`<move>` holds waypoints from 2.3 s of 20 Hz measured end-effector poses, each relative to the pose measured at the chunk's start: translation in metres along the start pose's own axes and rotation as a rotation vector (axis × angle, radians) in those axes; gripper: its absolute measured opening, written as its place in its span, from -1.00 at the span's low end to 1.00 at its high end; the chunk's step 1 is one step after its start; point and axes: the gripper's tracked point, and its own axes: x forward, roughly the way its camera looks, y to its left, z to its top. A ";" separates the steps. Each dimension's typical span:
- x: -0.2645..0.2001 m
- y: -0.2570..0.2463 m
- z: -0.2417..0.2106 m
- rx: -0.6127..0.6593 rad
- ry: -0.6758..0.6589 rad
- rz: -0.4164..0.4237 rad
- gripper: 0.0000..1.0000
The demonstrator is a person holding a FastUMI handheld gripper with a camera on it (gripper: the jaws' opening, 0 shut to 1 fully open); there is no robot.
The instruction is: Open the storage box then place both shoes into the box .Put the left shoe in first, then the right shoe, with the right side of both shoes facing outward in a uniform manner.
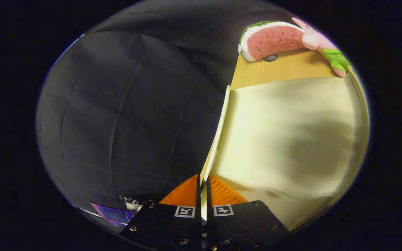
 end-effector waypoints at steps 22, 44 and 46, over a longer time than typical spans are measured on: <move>-0.303 -0.089 0.015 -0.265 -0.500 -0.207 -0.58; -0.400 -0.341 -0.113 0.019 -0.483 -0.720 -0.45; -0.390 -0.354 -0.114 0.042 -0.447 -0.729 -0.44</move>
